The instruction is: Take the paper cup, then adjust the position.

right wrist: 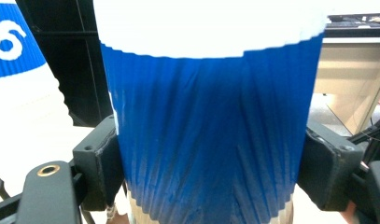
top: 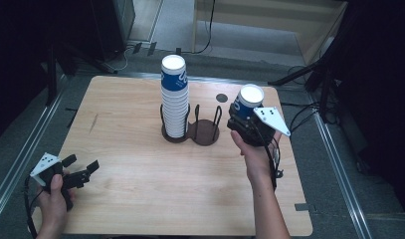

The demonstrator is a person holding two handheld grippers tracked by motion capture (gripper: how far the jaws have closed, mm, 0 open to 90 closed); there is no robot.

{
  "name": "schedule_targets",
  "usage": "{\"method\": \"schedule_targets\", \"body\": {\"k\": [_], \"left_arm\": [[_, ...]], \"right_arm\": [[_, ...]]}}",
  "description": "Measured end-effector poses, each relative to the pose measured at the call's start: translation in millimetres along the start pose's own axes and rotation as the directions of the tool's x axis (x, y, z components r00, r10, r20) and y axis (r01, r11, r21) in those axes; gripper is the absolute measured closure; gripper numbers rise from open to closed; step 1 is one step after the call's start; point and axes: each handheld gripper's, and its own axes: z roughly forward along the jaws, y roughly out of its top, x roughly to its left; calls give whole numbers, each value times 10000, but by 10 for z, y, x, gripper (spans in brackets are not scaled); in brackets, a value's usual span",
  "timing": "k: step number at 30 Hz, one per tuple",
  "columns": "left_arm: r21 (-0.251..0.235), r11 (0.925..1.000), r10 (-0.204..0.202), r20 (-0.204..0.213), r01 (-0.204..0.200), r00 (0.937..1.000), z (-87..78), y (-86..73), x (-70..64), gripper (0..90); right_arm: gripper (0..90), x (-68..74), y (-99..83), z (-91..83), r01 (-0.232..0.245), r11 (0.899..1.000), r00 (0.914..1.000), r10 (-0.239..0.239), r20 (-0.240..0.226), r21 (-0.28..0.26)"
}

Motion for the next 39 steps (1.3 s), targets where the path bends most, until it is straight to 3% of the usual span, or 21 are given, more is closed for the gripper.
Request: {"method": "schedule_targets", "body": {"k": [13,22,26,29,39], "left_arm": [[-77,10000,-8,-92,7,10000,-7,-4,-9,24],[-181,9997,137,-272,-142,9995,5,1,-32,23],[-231,9991,331,-569,-345,9978,39,19,-49,23],[-263,9988,380,-771,-402,9963,56,30,-63,23],[-292,9953,911,-344,-921,9952,10,185,-296,23]], "right_arm": [[198,-60,-379,-207,257,9993,9995,-261,161,279],[197,-142,-685,-343,-12,9987,9997,0,225,506],[197,-170,-789,-375,-211,9981,9995,197,242,575],[197,-160,-849,-346,-77,9964,9997,58,224,843],[197,-27,-930,-331,-73,9949,10000,72,16,1009]]}}
